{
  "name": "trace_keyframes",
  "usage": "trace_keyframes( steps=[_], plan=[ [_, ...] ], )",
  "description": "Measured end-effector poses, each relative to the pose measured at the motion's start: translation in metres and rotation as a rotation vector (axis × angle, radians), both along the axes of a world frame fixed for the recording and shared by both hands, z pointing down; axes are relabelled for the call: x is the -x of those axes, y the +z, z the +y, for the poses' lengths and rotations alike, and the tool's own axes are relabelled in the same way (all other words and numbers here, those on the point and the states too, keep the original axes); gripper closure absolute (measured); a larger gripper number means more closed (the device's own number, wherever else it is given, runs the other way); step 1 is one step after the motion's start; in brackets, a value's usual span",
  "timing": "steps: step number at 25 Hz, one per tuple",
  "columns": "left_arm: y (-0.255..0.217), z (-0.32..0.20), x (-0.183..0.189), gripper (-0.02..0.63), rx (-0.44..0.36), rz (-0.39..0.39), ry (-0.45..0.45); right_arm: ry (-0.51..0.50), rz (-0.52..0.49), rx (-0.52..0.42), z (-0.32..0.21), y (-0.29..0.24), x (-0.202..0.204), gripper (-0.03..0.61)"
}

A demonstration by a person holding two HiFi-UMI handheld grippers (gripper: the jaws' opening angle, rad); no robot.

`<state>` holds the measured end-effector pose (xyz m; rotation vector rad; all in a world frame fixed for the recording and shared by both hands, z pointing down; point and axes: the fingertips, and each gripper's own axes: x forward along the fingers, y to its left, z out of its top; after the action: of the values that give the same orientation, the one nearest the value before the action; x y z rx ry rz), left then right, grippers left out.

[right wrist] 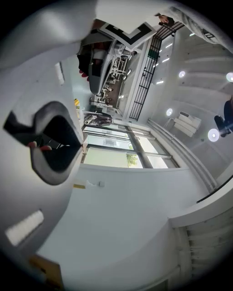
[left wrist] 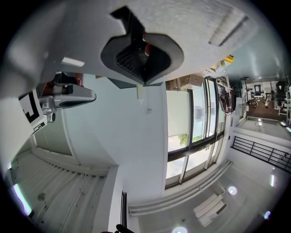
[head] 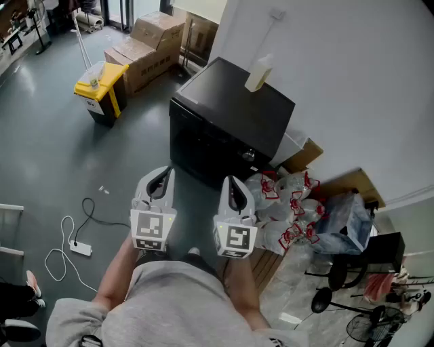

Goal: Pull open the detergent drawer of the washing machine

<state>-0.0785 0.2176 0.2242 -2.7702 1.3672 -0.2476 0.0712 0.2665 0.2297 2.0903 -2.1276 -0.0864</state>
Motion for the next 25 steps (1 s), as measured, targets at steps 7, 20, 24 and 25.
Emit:
trace_keyframes(
  steps=[7, 20, 24, 25],
  plan=[
    [0.005, -0.010, 0.022, 0.603, 0.012, 0.000, 0.026, 0.030, -0.011, 0.005, -0.010, 0.001, 0.026, 0.574],
    [0.021, -0.037, 0.037, 0.603, 0.028, 0.006, 0.098, 0.104, -0.010, 0.040, -0.024, 0.024, 0.047, 0.574],
    [0.025, -0.053, 0.032, 0.604, 0.033, 0.003, 0.097, 0.104, -0.006, 0.046, -0.040, 0.026, 0.043, 0.574],
    [0.024, -0.057, 0.028, 0.603, 0.034, 0.004, 0.095, 0.097, -0.004, 0.045, -0.044, 0.025, 0.041, 0.574]
  ],
)
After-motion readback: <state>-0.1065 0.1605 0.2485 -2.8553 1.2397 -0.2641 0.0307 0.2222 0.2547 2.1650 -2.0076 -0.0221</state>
